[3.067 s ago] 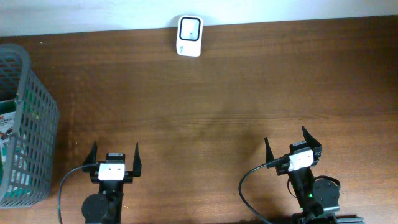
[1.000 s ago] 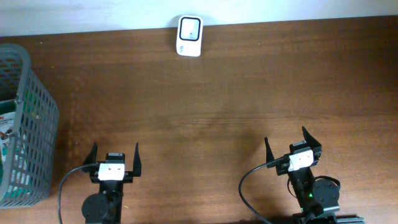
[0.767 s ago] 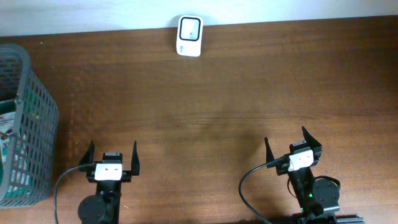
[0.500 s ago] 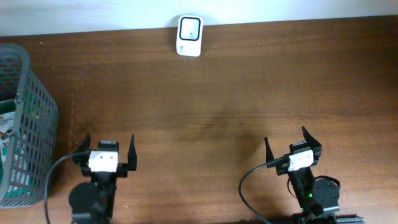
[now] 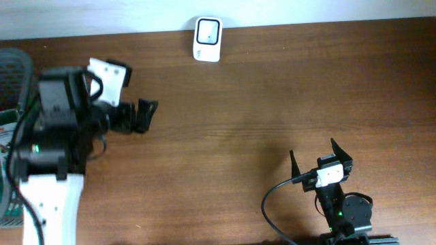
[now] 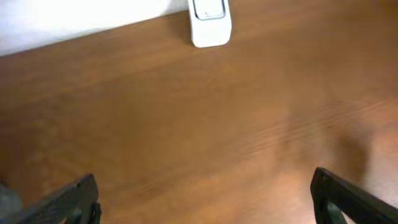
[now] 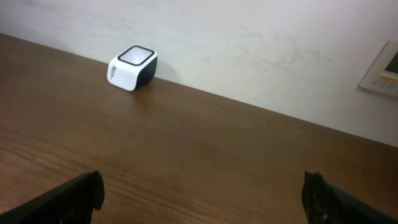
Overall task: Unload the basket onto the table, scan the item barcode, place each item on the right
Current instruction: 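Reach the left gripper into the grey basket and grasp the green glove pack, then lift the glove pack out and place it on the table center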
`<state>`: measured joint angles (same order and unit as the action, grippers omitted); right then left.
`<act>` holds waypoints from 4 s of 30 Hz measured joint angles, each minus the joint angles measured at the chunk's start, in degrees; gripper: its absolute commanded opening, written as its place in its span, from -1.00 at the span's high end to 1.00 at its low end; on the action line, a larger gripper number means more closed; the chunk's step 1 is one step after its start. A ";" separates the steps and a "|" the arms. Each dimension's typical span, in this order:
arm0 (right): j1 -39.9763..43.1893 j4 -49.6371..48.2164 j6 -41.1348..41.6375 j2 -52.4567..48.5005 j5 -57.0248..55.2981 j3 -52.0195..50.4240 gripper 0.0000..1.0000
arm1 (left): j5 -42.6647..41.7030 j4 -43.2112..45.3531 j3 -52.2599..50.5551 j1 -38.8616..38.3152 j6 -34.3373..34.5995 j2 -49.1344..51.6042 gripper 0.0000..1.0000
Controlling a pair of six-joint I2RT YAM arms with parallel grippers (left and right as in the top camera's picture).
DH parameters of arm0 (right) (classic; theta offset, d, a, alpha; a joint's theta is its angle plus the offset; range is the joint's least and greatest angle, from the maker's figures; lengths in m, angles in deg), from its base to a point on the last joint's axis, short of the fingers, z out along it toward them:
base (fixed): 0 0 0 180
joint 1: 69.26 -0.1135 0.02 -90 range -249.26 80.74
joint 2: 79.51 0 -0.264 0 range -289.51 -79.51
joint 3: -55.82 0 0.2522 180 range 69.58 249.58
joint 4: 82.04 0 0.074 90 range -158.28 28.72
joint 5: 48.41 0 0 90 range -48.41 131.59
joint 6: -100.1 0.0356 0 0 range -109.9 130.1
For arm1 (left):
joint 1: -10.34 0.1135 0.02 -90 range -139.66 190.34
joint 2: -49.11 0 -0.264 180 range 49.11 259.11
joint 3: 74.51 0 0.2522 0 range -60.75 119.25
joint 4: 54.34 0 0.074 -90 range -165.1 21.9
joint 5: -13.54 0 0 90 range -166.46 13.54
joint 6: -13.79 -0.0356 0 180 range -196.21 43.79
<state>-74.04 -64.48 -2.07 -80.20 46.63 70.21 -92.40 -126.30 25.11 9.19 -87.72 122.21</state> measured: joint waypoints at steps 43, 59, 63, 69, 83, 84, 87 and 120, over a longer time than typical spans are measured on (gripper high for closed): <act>0.00 0.00 -0.02 0.00 -0.02 0.00 -0.97 | 26.32 12.28 -1.95 46.23 2.58 22.32 -0.95; 0.00 0.00 -0.02 0.00 -0.02 0.00 -0.97 | 26.08 10.82 -2.89 46.25 -5.51 35.89 -0.86; 0.00 0.02 0.02 0.00 0.00 0.00 -0.97 | 26.10 11.13 -3.54 46.25 -5.68 35.89 0.19; 0.00 0.00 -0.02 0.00 0.00 0.00 -0.97 | 26.10 11.06 -3.56 46.23 -6.01 35.89 0.34; 0.00 0.02 0.00 0.00 0.00 0.00 -0.97 | 28.37 14.69 -8.22 46.23 -6.43 35.89 0.68; 0.00 0.02 0.00 0.00 -0.02 0.00 -0.97 | 28.96 14.75 -8.22 46.29 -6.36 35.89 1.00; 0.00 0.02 -0.02 0.00 0.00 0.00 -0.97 | 29.44 14.38 -8.11 46.38 -6.49 35.58 1.00; 0.00 0.02 0.00 0.00 0.00 0.00 -0.97 | 25.40 -1.68 19.71 42.60 6.93 23.15 -0.54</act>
<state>-74.04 -64.46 -2.07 -80.20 46.63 70.21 -67.00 -127.98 44.83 51.79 -80.79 145.36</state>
